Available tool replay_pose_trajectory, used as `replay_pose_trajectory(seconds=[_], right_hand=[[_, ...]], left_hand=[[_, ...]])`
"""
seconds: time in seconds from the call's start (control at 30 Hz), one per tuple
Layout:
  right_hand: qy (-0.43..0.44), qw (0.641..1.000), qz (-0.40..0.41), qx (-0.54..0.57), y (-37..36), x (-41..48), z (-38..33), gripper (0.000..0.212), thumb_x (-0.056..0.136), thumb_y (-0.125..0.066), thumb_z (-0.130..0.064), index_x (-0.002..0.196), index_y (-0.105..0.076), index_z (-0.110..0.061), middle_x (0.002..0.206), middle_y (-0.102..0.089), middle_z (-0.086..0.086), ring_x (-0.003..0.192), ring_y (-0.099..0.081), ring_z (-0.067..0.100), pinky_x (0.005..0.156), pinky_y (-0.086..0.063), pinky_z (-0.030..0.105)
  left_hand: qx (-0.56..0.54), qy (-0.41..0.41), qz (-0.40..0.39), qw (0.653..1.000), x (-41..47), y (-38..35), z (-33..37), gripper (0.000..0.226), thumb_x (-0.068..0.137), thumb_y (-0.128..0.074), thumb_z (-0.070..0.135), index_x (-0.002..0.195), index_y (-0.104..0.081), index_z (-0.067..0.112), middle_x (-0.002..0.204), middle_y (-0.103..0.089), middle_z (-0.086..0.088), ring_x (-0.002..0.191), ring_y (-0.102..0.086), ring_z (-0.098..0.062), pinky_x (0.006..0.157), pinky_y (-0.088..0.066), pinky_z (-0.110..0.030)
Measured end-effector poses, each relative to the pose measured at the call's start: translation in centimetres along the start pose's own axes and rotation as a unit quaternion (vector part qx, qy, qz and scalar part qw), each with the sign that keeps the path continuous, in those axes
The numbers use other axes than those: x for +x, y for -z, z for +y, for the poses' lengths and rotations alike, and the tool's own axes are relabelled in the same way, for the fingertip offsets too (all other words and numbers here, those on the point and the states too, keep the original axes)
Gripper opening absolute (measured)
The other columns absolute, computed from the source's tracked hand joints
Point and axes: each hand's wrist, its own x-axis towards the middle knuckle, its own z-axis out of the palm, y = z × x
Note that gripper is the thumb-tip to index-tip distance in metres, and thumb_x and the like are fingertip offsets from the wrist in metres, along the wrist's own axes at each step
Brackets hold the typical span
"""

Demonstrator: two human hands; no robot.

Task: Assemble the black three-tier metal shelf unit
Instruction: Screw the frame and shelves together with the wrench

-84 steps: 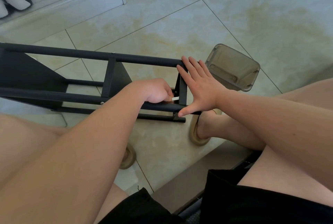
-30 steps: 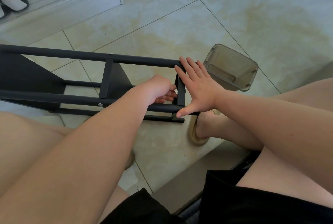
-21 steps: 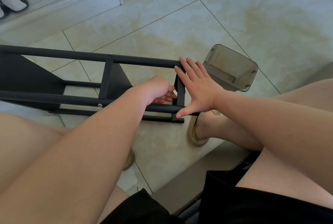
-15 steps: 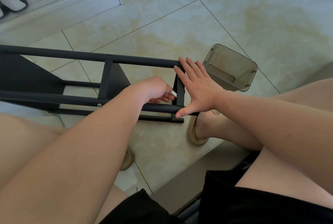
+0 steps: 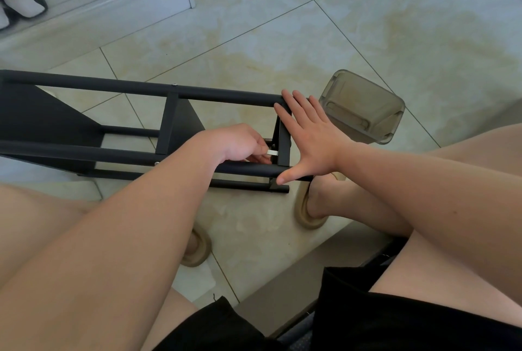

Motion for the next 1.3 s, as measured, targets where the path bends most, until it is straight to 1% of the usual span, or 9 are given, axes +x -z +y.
replay_pose_trajectory(seconds=[0.1, 0.3, 0.43, 0.6, 0.77, 0.9, 1.0, 1.1, 1.3], right_hand=[[-0.002, 1.000, -0.002, 0.003, 0.0, 0.0, 0.0, 0.150, 0.052, -0.027, -0.106, 0.161, 0.007, -0.009, 0.166, 0.021, 0.016, 0.153, 0.021, 0.033, 0.120, 0.020, 0.044], [0.002, 1.000, 0.000, 0.003, -0.1, 0.0, 0.1, 0.150, 0.052, -0.026, -0.106, 0.161, 0.007, -0.009, 0.166, 0.020, 0.016, 0.153, 0.021, 0.033, 0.120, 0.019, 0.044], [0.005, 1.000, -0.001, 0.001, -0.1, 0.0, 0.1, 0.150, 0.052, -0.027, -0.106, 0.161, 0.006, -0.009, 0.166, 0.020, 0.016, 0.153, 0.021, 0.034, 0.120, 0.019, 0.044], [0.003, 1.000, -0.018, 0.002, 0.2, 0.2, 0.2, 0.153, 0.049, -0.030, -0.107, 0.160, 0.010, -0.010, 0.165, 0.024, 0.016, 0.152, 0.024, 0.033, 0.119, 0.021, 0.044], [-0.013, 0.992, -0.074, 0.106, 2.8, 0.7, 0.7, 0.133, 0.062, -0.047, -0.094, 0.163, -0.001, -0.019, 0.168, 0.016, 0.007, 0.155, 0.015, 0.026, 0.124, 0.010, 0.042], [-0.023, 0.991, 0.025, 0.133, 4.9, 2.0, 1.7, 0.088, 0.090, -0.065, -0.056, 0.160, -0.023, -0.022, 0.165, -0.024, 0.003, 0.153, -0.017, 0.025, 0.122, -0.014, 0.041], [-0.070, 0.986, -0.026, 0.150, 6.1, 3.8, 2.3, 0.087, 0.090, -0.069, -0.050, 0.159, -0.023, -0.023, 0.161, -0.033, 0.004, 0.147, -0.030, 0.028, 0.118, -0.026, 0.042], [-0.099, 0.973, -0.139, 0.154, 6.6, 5.1, 2.9, 0.087, 0.083, -0.076, -0.054, 0.153, -0.035, -0.021, 0.144, -0.052, 0.006, 0.130, -0.050, 0.028, 0.106, -0.042, 0.038], [-0.102, 0.967, -0.193, 0.131, 6.6, 8.0, 3.7, 0.075, 0.068, -0.085, -0.059, 0.120, -0.052, -0.017, 0.106, -0.062, 0.001, 0.097, -0.059, 0.025, 0.079, -0.048, 0.036]], left_hand=[[0.049, -0.005, 0.007, 0.999, -0.1, 0.1, 0.0, 0.021, 0.101, -0.056, 0.021, 0.086, -0.070, 0.025, 0.095, -0.074, 0.009, 0.097, -0.067, -0.011, 0.096, -0.045, -0.031], [0.150, -0.002, 0.000, 0.989, -0.5, 0.3, 0.3, 0.022, 0.099, -0.057, 0.026, 0.080, -0.064, 0.032, 0.082, -0.059, 0.013, 0.083, -0.052, -0.012, 0.079, -0.037, -0.030], [0.178, -0.004, -0.008, 0.984, -0.4, 0.3, 0.6, 0.012, 0.099, -0.057, 0.029, 0.090, -0.065, 0.030, 0.086, -0.058, 0.015, 0.087, -0.052, -0.012, 0.084, -0.036, -0.030], [0.236, 0.017, 0.026, 0.971, -0.5, 1.0, 0.4, 0.018, 0.097, -0.054, 0.019, 0.089, -0.071, 0.021, 0.085, -0.065, 0.004, 0.084, -0.058, -0.020, 0.071, -0.042, -0.030], [0.189, 0.025, 0.164, 0.968, -0.2, 2.3, 0.6, 0.021, 0.092, -0.049, 0.009, 0.094, -0.071, 0.007, 0.087, -0.070, -0.013, 0.069, -0.057, -0.026, 0.063, -0.043, -0.034], [0.157, -0.055, 0.324, 0.931, -0.1, 3.7, 2.3, 0.017, 0.098, -0.040, 0.016, 0.099, -0.057, 0.016, 0.090, -0.059, -0.003, 0.082, -0.054, -0.027, 0.062, -0.037, -0.035], [0.201, -0.081, 0.386, 0.897, 0.1, 5.8, 3.3, 0.012, 0.099, -0.040, 0.014, 0.103, -0.051, 0.018, 0.097, -0.052, -0.001, 0.093, -0.047, -0.027, 0.070, -0.034, -0.035], [0.260, -0.066, 0.336, 0.903, 0.9, 8.4, 3.4, 0.011, 0.099, -0.038, 0.011, 0.104, -0.046, 0.016, 0.090, -0.052, -0.002, 0.084, -0.050, -0.027, 0.063, -0.032, -0.035], [0.335, 0.010, 0.190, 0.923, 4.0, 11.6, 2.5, 0.014, 0.096, -0.054, 0.010, 0.108, -0.049, 0.005, 0.087, -0.059, -0.008, 0.079, -0.057, -0.027, 0.067, -0.044, -0.036]])
